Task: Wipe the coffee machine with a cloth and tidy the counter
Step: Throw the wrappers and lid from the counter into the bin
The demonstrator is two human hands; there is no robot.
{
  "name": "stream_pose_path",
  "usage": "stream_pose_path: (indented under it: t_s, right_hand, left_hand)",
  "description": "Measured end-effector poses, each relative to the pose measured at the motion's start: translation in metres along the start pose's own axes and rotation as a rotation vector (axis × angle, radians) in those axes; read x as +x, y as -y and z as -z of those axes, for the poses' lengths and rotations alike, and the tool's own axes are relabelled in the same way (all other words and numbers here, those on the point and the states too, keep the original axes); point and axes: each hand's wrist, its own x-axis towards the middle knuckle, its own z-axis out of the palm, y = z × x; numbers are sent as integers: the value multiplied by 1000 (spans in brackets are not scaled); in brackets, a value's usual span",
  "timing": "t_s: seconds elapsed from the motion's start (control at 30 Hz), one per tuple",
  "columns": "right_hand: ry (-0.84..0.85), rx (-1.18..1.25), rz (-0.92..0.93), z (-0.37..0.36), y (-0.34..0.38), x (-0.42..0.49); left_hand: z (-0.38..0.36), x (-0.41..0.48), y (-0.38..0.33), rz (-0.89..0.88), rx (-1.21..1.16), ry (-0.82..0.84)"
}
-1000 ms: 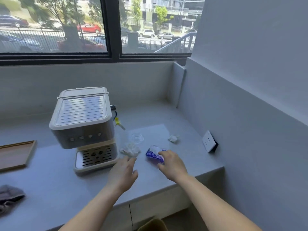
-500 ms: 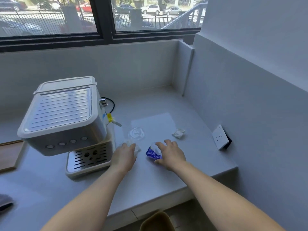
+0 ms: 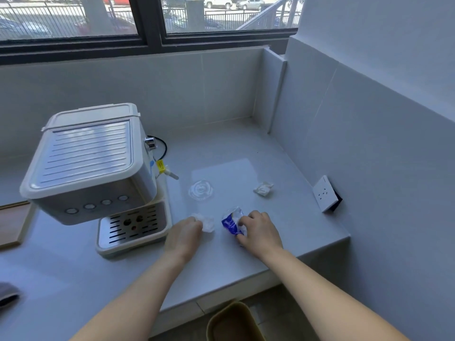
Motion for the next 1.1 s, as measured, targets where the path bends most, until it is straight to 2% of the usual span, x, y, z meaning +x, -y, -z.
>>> stream_pose_path:
  t_s: [0.13, 0.33, 0.73, 0.9, 1.1]
  right_hand:
    - [-82, 49, 17, 5, -3, -22]
    - [-191, 103, 50, 4, -11, -60]
    - [-221, 234, -2, -9, -34, -162]
    - [-165, 301, -70, -36, -51, -207]
    - [28, 253, -194, -95, -85, -219]
  left_hand:
    - [-5, -28, -2, -192, 176, -85]
    - [-2, -69, -15, -294, 68, -176]
    - [-25, -152, -34, -395, -133, -302]
    - [-56, -185, -30, -385, -166, -229]
    - [-105, -195, -19, -249, -115, -54]
